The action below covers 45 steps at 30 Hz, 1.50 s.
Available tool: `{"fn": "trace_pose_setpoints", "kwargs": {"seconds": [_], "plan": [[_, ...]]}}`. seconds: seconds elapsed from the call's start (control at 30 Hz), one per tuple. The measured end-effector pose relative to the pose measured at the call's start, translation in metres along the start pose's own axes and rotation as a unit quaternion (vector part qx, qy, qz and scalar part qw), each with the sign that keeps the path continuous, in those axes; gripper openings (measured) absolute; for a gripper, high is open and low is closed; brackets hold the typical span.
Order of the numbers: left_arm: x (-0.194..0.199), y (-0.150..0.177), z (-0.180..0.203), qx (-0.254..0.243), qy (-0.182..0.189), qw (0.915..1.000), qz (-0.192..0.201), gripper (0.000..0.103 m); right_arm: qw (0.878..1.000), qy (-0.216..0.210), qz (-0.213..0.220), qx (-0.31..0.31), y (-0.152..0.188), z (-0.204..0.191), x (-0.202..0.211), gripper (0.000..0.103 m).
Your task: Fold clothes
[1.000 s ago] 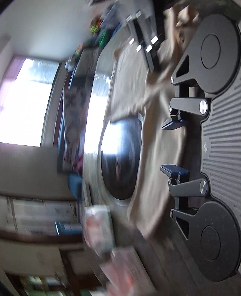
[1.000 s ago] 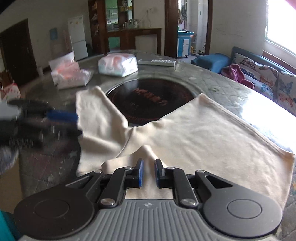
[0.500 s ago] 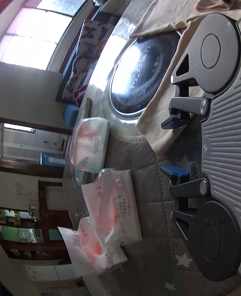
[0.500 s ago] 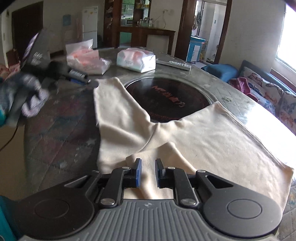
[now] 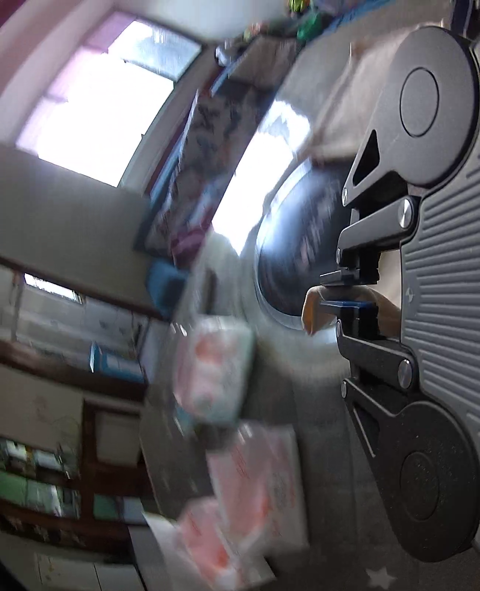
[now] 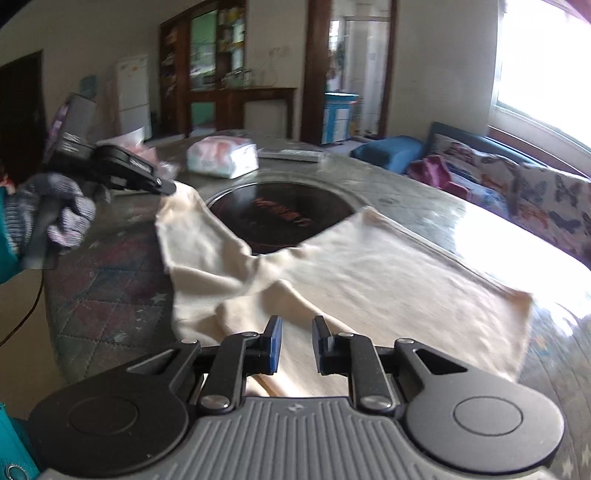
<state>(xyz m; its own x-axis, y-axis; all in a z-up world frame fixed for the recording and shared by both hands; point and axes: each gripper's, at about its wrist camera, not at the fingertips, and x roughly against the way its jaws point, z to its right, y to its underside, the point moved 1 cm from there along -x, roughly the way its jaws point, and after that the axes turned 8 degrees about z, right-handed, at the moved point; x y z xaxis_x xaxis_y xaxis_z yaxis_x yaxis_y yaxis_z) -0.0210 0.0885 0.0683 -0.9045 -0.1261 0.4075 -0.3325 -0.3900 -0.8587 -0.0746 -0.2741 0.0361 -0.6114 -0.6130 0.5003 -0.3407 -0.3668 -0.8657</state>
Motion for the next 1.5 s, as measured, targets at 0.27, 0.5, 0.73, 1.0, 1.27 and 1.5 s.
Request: {"fn": "trace_pose_setpoints", "kwargs": {"seconds": [0.27,0.5,0.73,1.0,1.27,1.5], "plan": [[0.036,-0.013,0.115,-0.025,0.198,0.9798,-0.005,0.008,0.995,0.05,0.026,-0.083,0.028,0.038,0.03,0.017],[0.042,0.017,0.179,-0.031,0.295,0.9538,-0.05,0.008,0.987,0.086,0.04,-0.133,0.054,0.063,0.057,0.017],[0.023,0.068,0.208,-0.045,0.346,0.9297,-0.119,0.009,0.979,0.106,0.046,-0.166,0.068,0.075,0.073,0.017],[0.018,0.081,0.163,-0.105,0.293,0.9424,-0.122,0.012,0.973,0.125,0.06,-0.183,0.065,0.083,0.083,0.018],[-0.003,0.082,0.093,-0.116,0.196,0.9657,-0.125,0.012,0.982,0.1,0.054,-0.151,0.043,0.071,0.047,0.018],[-0.012,0.079,0.081,-0.112,0.186,0.9671,-0.132,0.012,0.989,0.093,0.018,-0.114,0.035,0.065,0.007,0.018]]}}
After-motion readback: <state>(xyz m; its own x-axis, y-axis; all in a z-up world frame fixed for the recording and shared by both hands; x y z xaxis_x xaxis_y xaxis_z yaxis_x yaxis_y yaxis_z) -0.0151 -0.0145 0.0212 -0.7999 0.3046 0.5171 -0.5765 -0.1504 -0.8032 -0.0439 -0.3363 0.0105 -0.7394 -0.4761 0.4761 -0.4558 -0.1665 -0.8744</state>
